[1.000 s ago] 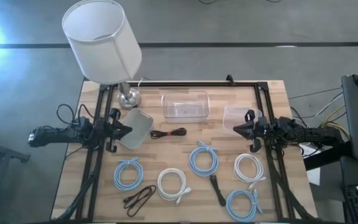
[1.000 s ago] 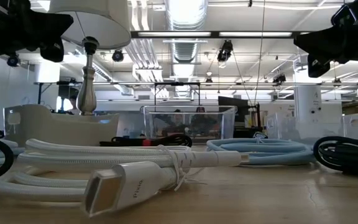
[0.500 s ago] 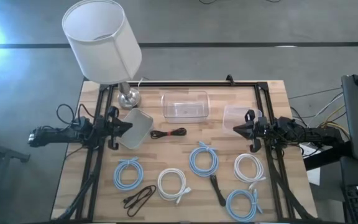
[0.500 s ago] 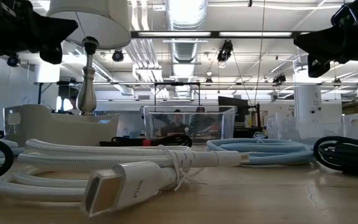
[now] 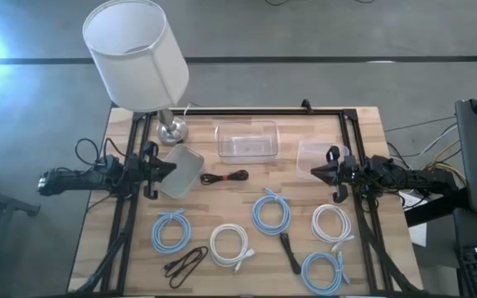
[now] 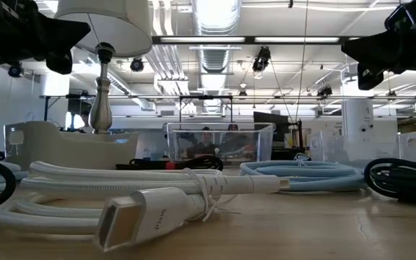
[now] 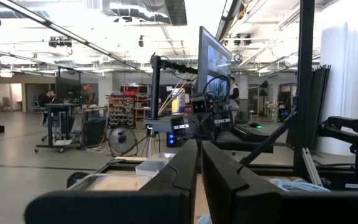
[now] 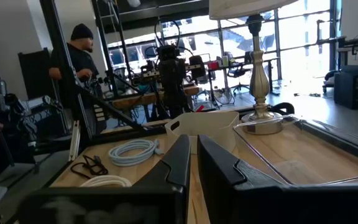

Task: Pick & Place USB Port
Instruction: Put the left blue USB cable into the gray bin

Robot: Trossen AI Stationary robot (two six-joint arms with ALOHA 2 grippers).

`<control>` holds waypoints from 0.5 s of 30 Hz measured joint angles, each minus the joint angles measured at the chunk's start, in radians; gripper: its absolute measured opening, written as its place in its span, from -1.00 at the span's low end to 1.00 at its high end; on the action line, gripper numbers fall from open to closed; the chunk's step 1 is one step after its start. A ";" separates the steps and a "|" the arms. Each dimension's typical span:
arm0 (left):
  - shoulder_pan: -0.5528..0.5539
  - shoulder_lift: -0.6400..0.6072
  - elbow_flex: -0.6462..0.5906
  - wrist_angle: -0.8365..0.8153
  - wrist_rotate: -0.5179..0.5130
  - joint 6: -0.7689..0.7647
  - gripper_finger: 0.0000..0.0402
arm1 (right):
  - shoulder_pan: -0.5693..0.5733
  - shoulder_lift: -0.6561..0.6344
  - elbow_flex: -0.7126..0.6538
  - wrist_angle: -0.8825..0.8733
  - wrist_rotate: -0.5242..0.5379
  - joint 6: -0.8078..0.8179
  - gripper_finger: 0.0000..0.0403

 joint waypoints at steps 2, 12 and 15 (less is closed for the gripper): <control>0.000 0.001 0.000 0.000 -0.003 0.000 -0.87 | 0.000 0.000 0.000 0.000 0.000 0.000 -0.87; 0.000 0.001 0.000 0.001 -0.008 -0.068 -0.87 | 0.000 0.000 0.000 -0.001 0.000 0.000 -0.87; 0.000 0.001 0.000 0.011 -0.035 -0.046 -0.87 | 0.000 0.000 0.000 -0.003 -0.001 0.000 -0.87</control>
